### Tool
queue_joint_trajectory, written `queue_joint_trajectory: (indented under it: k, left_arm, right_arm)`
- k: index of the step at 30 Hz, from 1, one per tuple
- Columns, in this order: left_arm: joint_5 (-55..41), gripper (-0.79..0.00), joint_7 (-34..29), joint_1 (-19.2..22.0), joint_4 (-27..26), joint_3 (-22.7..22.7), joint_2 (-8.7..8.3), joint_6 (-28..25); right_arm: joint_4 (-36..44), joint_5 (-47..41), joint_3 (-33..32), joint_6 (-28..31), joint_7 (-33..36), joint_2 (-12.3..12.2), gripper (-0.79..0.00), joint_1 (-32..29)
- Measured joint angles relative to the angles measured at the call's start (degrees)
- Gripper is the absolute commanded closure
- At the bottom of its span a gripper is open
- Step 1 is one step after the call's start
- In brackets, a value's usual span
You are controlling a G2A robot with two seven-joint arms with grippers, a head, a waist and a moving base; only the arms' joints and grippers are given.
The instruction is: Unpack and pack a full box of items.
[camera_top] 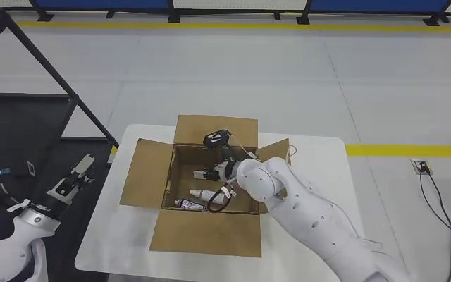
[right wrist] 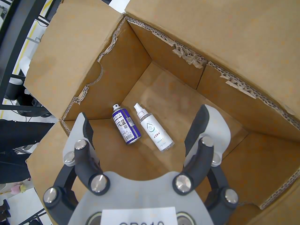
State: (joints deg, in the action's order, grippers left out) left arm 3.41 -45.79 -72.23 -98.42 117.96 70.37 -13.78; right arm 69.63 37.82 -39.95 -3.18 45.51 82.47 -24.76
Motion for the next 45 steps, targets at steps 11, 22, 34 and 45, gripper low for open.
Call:
queue_joint_trajectory:
  k: [11,22,34,45]
  left_arm:
    - [0.4,-0.785,-0.5,3.3,5.1,-3.4,-1.29,3.4]
    - [-1.0,-0.785,-0.3,4.5,6.0,-5.3,-2.33,5.1]
    - [-2.0,-0.785,0.3,2.9,3.3,-8.1,-3.10,3.9]
    - [-2.7,-0.785,0.7,1.8,2.1,-8.5,-3.50,3.2]
  right_arm:
    - [-16.8,10.4,17.9,-0.9,17.5,10.6,-0.785,14.5]
    - [-41.8,6.9,24.0,7.3,12.8,23.3,-0.785,16.6]
    - [-56.0,5.5,23.5,13.4,9.3,29.6,-0.520,17.4]
    - [-58.8,6.3,23.4,14.5,7.7,30.8,-0.573,16.9]
